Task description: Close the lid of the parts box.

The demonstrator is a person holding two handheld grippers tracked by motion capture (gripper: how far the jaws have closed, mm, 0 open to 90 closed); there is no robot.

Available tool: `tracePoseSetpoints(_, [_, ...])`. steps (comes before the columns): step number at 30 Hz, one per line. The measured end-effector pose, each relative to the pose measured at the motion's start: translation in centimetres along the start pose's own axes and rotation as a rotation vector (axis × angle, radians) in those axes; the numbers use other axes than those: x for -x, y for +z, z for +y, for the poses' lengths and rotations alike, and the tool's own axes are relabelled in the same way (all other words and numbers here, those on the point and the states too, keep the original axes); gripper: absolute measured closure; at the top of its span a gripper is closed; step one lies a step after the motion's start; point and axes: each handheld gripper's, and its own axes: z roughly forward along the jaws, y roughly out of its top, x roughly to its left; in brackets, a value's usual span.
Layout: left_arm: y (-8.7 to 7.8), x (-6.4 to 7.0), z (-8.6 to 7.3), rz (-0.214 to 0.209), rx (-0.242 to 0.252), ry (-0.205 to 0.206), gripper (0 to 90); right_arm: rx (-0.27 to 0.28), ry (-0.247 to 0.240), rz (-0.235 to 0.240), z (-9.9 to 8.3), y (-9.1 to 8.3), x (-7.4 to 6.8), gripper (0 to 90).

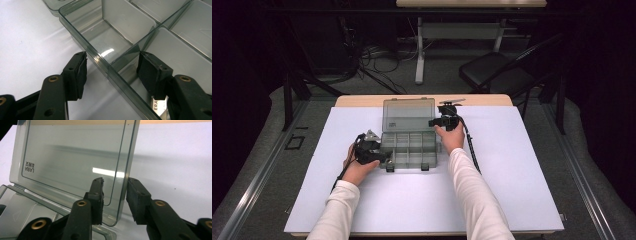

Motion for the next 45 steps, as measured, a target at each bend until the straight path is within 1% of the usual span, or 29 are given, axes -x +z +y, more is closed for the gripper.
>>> tracePoseSetpoints(5, [0.0,0.0,0.0,0.001,0.0,0.0,41.0,-0.004,-0.009,0.008,0.2,-0.4,0.2,71.9])
tracePoseSetpoints(7, [0.0,0.0,0.0,0.001,0.0,0.0,41.0,0.007,-0.015,0.011,0.2,-0.5,0.3,74.8])
tracePoseSetpoints(9, [0.0,0.0,0.0,0.0,-0.002,0.0,41.0,0.002,-0.022,0.014,0.3,-0.7,0.4,76.6])
tracePoseSetpoints(10, [0.0,0.0,0.0,0.0,-0.003,0.0,41.0,0.008,-0.017,0.02,0.3,-0.7,0.4,77.5])
tracePoseSetpoints(12, [0.0,0.0,0.0,0.0,-0.003,0.0,41.0,0.01,-0.025,0.026,0.3,-0.8,0.5,78.3])
tracePoseSetpoints(15, [0.0,0.0,0.0,0.001,-0.002,0.0,41.1,0.019,-0.03,0.026,0.3,-1.0,0.6,81.9])
tracePoseSetpoints(16, [0.0,0.0,0.0,0.001,-0.002,0.0,41.1,0.013,-0.025,0.026,0.3,-1.1,0.6,82.7])
tracePoseSetpoints(24, [0.0,0.0,0.0,0.001,-0.003,0.0,41.1,0.058,-0.041,0.049,-0.2,-1.2,0.9,84.0])
tracePoseSetpoints(25, [0.0,0.0,0.0,0.002,-0.004,0.001,41.1,0.066,-0.047,0.049,-0.2,-1.2,0.9,84.0])
tracePoseSetpoints(26, [0.0,0.0,0.0,0.002,-0.004,0.001,41.1,0.062,-0.048,0.043,-0.3,-1.3,0.9,84.0])
tracePoseSetpoints(27, [0.0,0.0,0.0,0.003,-0.005,0.0,41.1,0.078,-0.048,0.05,-0.4,-1.2,0.9,84.1])
tracePoseSetpoints(28, [0.0,0.0,0.1,0.003,-0.006,0.0,41.1,0.076,-0.057,0.049,-0.5,-1.3,0.9,84.1])
tracePoseSetpoints(30, [-0.1,0.0,0.1,0.001,-0.01,-0.002,41.0,0.097,-0.066,0.045,-0.6,-1.3,0.8,84.2])
tracePoseSetpoints(31, [0.0,0.1,0.1,0.007,-0.002,-0.006,41.0,0.102,-0.071,0.04,-0.7,-1.3,0.8,84.3])
tracePoseSetpoints(33, [-0.1,0.0,0.1,0.004,-0.012,-0.007,41.4,0.121,-0.076,0.038,-0.9,-1.3,0.7,84.5])
tracePoseSetpoints(34, [-0.1,0.0,0.1,-0.001,-0.01,-0.017,41.6,0.13,-0.082,0.036,-1.0,-1.3,0.7,84.6])
tracePoseSetpoints(35, [-0.1,-0.1,0.0,-0.001,-0.008,-0.038,41.7,0.135,-0.077,0.036,-1.1,-1.3,0.7,84.6])
tracePoseSetpoints(37, [-0.2,-0.5,-0.1,0.004,-0.012,-0.057,38.2,0.144,-0.073,0.037,-1.2,-1.3,0.7,84.6])
tracePoseSetpoints(38, [-0.3,-0.6,-0.1,0.002,-0.01,-0.073,35.7,0.147,-0.069,0.037,-1.3,-1.3,0.7,84.6])
tracePoseSetpoints(41, [-0.9,-1.1,-0.2,-0.016,0.007,-0.11,34.6,0.156,-0.074,0.039,-1.4,-1.3,0.7,84.6])
tracePoseSetpoints(43, [-1.5,-1.4,-0.1,-0.037,0.022,-0.138,32.8,0.161,-0.073,0.039,-1.5,-1.4,0.7,84.6])
tracePoseSetpoints(44, [-1.7,-1.5,-0.1,-0.038,0.04,-0.155,32.1,0.161,-0.074,0.039,-1.5,-1.4,0.8,84.6])
tracePoseSetpoints(45, [-2.1,-1.7,0.1,-0.049,0.044,-0.166,31.7,0.164,-0.078,0.038,-1.6,-1.4,0.8,84.6])
